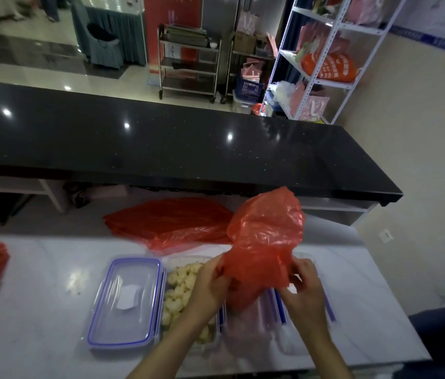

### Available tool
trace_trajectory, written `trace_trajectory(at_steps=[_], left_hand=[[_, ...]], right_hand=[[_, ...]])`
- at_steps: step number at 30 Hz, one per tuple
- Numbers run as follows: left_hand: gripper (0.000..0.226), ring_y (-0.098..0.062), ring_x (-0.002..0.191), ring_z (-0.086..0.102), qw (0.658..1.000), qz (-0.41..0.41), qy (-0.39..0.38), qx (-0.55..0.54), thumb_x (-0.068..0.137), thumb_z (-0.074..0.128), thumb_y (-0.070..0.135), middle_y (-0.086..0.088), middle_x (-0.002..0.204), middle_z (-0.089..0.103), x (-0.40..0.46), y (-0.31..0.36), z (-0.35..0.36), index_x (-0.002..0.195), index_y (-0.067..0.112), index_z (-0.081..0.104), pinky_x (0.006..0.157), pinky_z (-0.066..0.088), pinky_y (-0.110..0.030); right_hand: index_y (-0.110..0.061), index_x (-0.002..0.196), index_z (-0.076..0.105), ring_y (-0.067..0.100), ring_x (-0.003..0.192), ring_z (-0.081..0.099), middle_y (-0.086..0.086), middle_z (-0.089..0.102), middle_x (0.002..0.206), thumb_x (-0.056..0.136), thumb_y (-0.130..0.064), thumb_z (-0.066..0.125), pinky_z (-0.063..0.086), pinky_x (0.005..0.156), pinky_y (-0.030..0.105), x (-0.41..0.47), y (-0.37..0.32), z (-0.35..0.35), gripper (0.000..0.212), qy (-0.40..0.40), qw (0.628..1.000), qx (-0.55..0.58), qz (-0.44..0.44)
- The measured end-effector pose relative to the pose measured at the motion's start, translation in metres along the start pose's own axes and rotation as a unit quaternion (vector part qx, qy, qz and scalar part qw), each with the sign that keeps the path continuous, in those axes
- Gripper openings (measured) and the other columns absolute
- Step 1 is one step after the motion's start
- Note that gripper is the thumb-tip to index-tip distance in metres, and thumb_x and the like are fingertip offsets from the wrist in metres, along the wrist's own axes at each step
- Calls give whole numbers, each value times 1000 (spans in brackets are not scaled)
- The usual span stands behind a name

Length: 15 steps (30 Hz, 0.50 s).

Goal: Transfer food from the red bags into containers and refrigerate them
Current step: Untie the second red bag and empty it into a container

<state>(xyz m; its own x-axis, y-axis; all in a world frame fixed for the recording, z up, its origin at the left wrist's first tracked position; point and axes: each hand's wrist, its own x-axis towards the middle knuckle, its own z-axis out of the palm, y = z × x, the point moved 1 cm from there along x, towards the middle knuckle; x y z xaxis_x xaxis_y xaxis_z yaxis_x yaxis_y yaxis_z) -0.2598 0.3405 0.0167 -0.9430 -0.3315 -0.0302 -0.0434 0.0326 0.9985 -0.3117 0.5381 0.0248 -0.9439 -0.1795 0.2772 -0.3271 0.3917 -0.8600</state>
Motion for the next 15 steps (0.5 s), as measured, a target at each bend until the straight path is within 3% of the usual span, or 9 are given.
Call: trace_trajectory(at_steps=[3,5,6,8,10,12,15], left_hand=[[23,-19,89,75,1000,3,-11,-4,97,53,28,5,93,79,1,-4,0,94,36,74,76,63,-45],[24,-27,95,76,999,-8,2,-38,98,53,37,-1,98,79,2,-3,-1,98,30,75,82,62,-53],[25,-31,96,76,998,-25,13,-62,98,54,37,-4,98,80,3,-2,-1,99,26,76,84,61,-56],[23,-31,96,76,993,-64,26,-92,104,55,23,-7,97,80,7,2,1,99,19,77,87,61,-57],[24,-26,97,76,989,-89,26,-113,105,53,13,-5,98,80,10,8,3,102,15,76,90,61,-52],[23,-24,101,75,984,-105,22,-142,106,53,13,-4,102,80,12,12,5,108,13,75,92,62,-47],[27,-22,110,73,976,-108,-8,-188,102,54,2,-2,111,79,12,10,2,116,17,72,92,61,-38]], right_hand=[[-31,94,66,16,85,69,-3,68,96,80,2,82,62,69,36,4,22,8,40,1,997,-63,50],[-25,107,68,15,103,64,-3,65,113,81,-8,84,59,82,27,5,29,12,36,-3,995,-91,35],[-24,119,66,8,114,58,-7,59,124,81,-13,85,53,92,19,6,30,13,44,-27,994,-110,12],[-32,132,56,-5,122,49,-19,51,130,83,-19,84,43,97,7,7,30,19,58,-97,991,-86,31],[-38,118,57,-1,111,61,-21,61,115,88,-19,78,48,81,4,6,26,28,42,-133,984,-58,99],[-34,94,61,14,86,72,-11,71,88,95,-19,70,51,59,8,7,23,36,17,-105,981,-64,149],[-29,76,64,7,70,69,-10,72,68,96,-12,68,48,54,10,10,23,34,26,-30,989,-26,144]])
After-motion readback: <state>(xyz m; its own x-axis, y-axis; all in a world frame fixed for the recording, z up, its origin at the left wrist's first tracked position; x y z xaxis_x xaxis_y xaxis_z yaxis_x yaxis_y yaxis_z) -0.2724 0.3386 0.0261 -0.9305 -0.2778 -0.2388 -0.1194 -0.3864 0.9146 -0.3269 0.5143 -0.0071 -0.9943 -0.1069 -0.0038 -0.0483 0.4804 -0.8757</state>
